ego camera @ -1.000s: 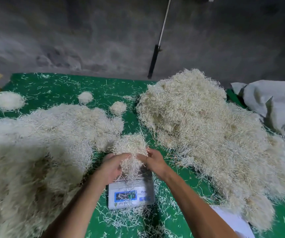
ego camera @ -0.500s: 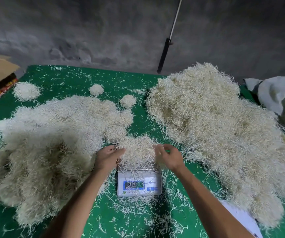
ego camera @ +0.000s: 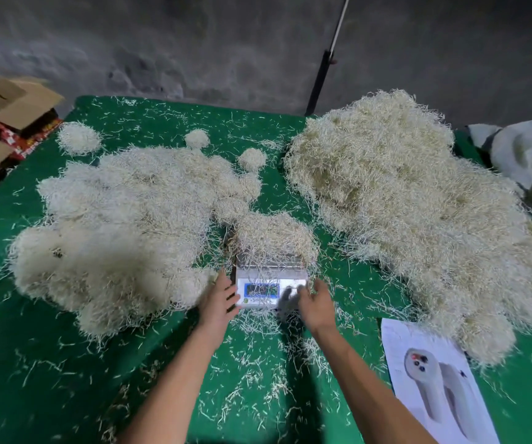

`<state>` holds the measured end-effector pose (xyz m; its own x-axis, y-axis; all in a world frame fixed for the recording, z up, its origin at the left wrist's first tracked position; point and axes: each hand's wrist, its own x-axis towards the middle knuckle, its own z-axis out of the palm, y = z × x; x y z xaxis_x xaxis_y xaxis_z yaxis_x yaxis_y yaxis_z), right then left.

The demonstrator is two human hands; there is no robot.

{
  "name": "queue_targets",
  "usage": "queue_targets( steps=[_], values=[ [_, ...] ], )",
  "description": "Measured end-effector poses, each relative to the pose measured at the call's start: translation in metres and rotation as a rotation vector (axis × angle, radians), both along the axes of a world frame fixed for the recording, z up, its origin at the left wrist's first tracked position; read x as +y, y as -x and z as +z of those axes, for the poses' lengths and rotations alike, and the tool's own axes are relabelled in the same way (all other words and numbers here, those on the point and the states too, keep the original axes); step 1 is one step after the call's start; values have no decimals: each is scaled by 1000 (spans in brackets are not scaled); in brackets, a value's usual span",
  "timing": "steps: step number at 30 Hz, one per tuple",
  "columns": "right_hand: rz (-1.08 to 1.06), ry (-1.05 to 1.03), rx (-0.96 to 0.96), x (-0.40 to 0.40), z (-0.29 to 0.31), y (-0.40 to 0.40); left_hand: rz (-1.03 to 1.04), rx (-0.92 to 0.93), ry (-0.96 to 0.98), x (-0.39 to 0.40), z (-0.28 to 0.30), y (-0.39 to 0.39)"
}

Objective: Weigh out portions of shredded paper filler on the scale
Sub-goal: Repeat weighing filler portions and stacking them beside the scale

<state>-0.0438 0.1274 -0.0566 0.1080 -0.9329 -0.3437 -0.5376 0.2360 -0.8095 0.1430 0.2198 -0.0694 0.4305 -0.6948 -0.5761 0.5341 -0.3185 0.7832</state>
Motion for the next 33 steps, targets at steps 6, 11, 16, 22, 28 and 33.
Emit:
queue_targets(
  steps=[6,11,16,22,28,33],
  values=[
    [138,105,93,40,-26,-8,-5,104,-23,17,-16,44],
    [244,237,163,48,-27,-14,106,243,-2,20,-16,55],
    [292,275,402,48,-27,-54,248,334,0,32,-12,55],
    [654,343,451,72,-34,-107,357,383,-11,47,-20,37],
    [851,254,174,89,-40,-95,458,410,-66,48,-24,30],
    [650,296,80,74,-29,-66,374,333,-62,44,-25,39]
  ],
)
